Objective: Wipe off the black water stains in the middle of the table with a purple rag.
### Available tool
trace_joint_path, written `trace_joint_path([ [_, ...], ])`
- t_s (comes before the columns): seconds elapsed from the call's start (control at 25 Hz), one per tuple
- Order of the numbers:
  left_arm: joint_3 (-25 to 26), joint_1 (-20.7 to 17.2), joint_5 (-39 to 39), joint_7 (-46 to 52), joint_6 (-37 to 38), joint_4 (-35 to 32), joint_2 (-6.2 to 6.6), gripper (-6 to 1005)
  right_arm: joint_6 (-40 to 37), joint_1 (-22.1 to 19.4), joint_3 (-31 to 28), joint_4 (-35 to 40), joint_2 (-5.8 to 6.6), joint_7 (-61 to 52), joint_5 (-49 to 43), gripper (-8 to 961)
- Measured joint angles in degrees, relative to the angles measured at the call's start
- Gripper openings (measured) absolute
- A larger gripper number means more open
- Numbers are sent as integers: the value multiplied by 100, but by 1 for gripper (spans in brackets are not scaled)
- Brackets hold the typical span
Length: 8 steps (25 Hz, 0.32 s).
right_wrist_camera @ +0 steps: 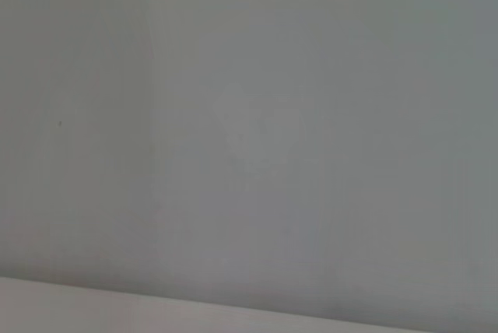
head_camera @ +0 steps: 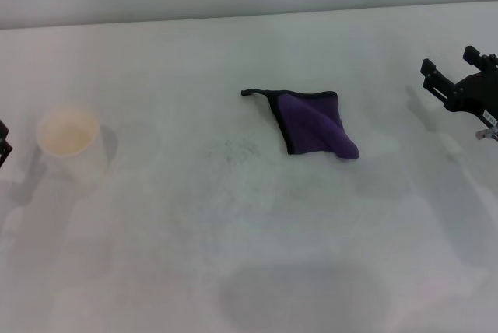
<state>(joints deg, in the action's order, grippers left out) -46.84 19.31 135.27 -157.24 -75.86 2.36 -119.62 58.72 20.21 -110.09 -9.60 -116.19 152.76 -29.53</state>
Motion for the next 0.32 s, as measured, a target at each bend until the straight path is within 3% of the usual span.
trace_joint_path([
  [0.32, 4, -30, 26, -22, 10, 1, -9, 888, 17, 0, -2, 10, 0, -1, 12, 816],
])
